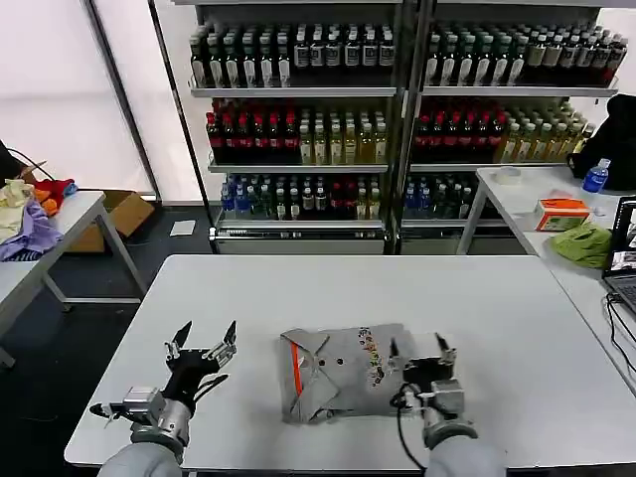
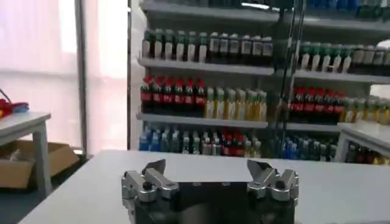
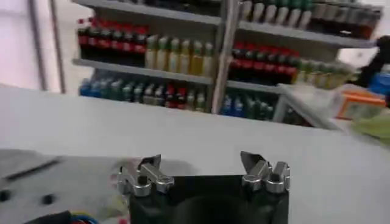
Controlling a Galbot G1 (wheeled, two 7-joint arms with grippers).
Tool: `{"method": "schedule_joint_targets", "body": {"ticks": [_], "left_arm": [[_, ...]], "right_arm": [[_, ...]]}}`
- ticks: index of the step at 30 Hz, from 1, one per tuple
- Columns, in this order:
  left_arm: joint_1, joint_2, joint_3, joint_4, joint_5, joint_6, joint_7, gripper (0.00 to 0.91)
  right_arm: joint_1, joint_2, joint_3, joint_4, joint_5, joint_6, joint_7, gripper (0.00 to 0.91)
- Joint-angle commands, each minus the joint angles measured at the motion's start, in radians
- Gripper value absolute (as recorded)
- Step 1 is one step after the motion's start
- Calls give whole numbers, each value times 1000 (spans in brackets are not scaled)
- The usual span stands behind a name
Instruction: Fold and organize the clothes.
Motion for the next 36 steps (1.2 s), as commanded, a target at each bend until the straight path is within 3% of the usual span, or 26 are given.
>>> {"method": "schedule_joint_targets", "body": {"ticks": [1,5,36], "left_arm": [[-19,5,-5,8,-2,-78,7,907],[-36,9,-9,19,-6,-79,-1,907],[-24,17,-27,24,-11,-59,-5,907]], "right_arm": [[-118,-5,385,-3,39,117,4,907],[-142,14,401,5,74,132,22,907],[-149,69,369,58,62,98,5,907]]}}
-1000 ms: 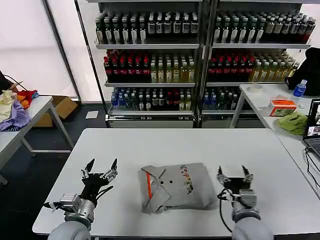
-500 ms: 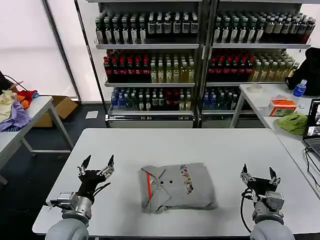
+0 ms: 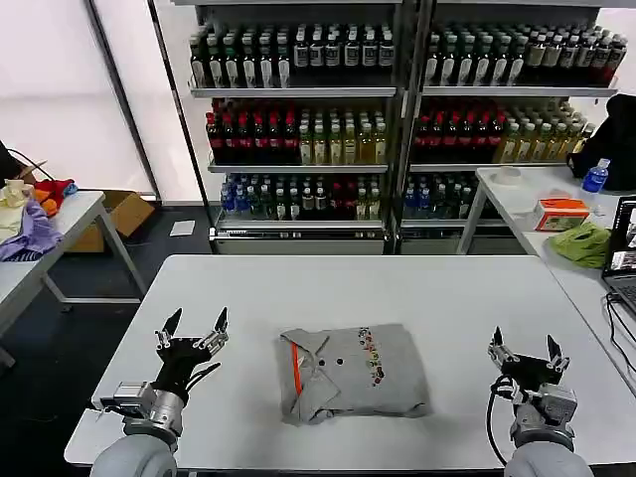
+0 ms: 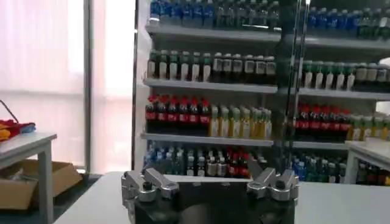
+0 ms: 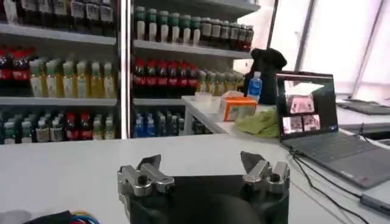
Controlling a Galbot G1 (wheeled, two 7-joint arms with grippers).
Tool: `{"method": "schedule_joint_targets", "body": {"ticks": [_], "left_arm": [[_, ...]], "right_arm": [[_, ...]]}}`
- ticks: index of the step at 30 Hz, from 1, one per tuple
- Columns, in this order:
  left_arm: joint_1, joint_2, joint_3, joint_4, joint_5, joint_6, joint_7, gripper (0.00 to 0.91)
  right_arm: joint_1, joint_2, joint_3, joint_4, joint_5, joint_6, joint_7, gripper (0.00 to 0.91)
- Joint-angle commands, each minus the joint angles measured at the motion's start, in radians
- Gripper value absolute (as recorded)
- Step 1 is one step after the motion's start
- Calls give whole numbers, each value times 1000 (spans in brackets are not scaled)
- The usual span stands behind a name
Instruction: Fold and organize the clothes.
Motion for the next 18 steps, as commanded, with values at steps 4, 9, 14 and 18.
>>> {"method": "schedule_joint_targets", "body": {"ticks": [4,9,14,18], "left_arm": [[13,-5,-18,-5,69,21,42,907],[17,-13,-15,-10,71,29,43,907],[17,-17,-21,-15,72,39,42,907],[16,-13,-31,-23,67,44,43,907]], "right_arm": [[-16,19,-2,13,-1,2,-7,907],[-13,17,-11,0,2,5,-6,907],[9,19,-21,-9,2,0,-7,907],[15,15,-31,-6,1,-10,-10,907]]}}
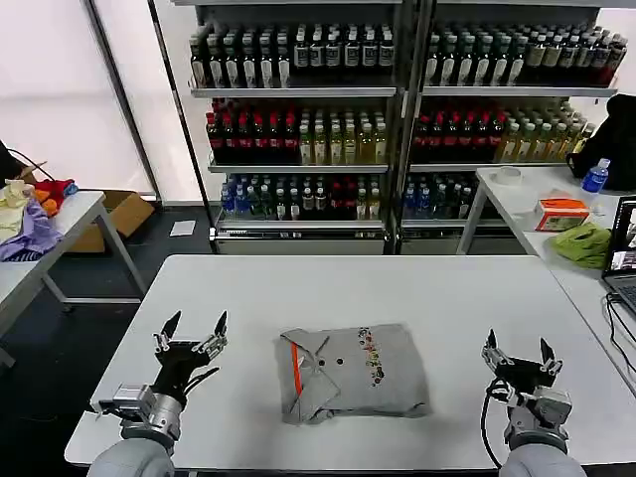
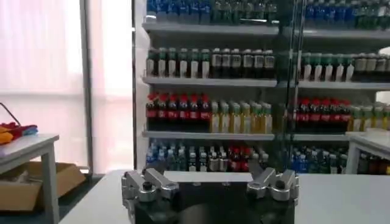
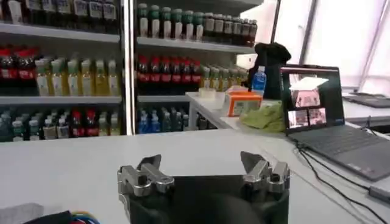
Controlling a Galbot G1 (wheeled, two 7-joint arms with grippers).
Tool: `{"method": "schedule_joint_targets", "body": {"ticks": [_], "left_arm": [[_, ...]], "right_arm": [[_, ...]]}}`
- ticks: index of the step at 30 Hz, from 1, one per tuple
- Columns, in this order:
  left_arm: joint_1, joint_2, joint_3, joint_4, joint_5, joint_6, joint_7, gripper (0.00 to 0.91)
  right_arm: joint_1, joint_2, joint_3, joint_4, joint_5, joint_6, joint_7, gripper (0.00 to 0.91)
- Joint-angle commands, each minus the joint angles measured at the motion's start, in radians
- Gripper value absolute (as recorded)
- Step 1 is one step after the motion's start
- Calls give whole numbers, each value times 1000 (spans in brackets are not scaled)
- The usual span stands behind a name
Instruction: Fold and organize the clothes.
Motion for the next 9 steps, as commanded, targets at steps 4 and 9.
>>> {"method": "schedule_joint_targets", "body": {"ticks": [4,9], "left_arm": [[-1,4,-16,-6,12,18,12,907],[3,2,-16,-4,7,17,14,907]], "right_arm": [[17,1,-20,-6,-4,-13,-5,907],[17,-3,-16,-7,-5,-15,-5,907]]}}
